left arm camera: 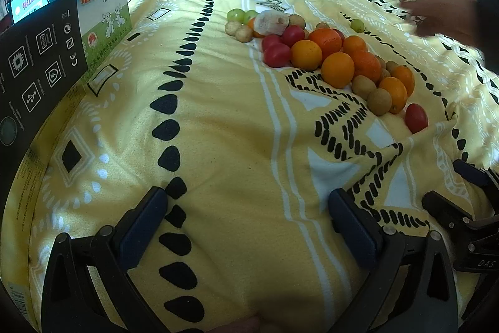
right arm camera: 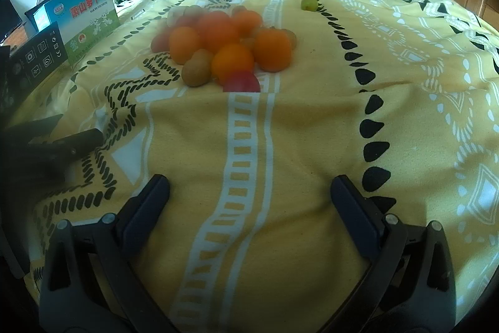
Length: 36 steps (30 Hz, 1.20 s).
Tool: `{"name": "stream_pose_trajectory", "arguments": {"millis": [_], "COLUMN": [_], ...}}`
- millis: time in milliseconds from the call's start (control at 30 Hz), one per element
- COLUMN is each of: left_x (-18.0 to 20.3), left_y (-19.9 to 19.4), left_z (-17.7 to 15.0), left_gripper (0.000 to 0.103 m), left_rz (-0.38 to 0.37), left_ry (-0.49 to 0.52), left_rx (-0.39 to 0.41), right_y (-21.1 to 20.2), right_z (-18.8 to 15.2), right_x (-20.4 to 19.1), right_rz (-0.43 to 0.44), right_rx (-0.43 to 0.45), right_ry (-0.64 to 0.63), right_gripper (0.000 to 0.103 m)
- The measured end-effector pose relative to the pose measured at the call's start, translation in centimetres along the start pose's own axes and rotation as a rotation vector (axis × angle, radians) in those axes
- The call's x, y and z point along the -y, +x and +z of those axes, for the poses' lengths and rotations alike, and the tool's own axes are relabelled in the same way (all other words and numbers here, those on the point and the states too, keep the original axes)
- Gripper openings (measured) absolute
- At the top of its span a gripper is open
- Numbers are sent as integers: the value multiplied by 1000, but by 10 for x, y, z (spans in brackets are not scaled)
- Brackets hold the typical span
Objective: Organize fruits
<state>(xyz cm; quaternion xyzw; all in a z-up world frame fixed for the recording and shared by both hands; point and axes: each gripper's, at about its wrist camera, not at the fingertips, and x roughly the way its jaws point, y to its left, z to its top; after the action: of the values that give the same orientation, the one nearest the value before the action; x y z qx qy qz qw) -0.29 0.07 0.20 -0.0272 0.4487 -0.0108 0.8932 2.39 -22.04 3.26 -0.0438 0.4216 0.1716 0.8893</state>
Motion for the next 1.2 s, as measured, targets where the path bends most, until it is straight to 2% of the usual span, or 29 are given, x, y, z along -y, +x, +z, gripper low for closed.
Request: {"name": "stream_pose_trajectory", "arguments": {"millis": [833, 1200], "left_x": [0, -4], "left_y": [0, -1], "left_z": [0, 1], "left_gripper": [103, 103], "left_rz": [-2, -29], "left_ry": [-3, -20], "left_rx": [2, 11], "right_y": [0, 0], "right_z": [0, 0], "right_x": [0, 0], "right_rz": [0, 0], "right_rx": [-1, -1], "right_ry": [0, 0], "right_gripper": [103, 103]}}
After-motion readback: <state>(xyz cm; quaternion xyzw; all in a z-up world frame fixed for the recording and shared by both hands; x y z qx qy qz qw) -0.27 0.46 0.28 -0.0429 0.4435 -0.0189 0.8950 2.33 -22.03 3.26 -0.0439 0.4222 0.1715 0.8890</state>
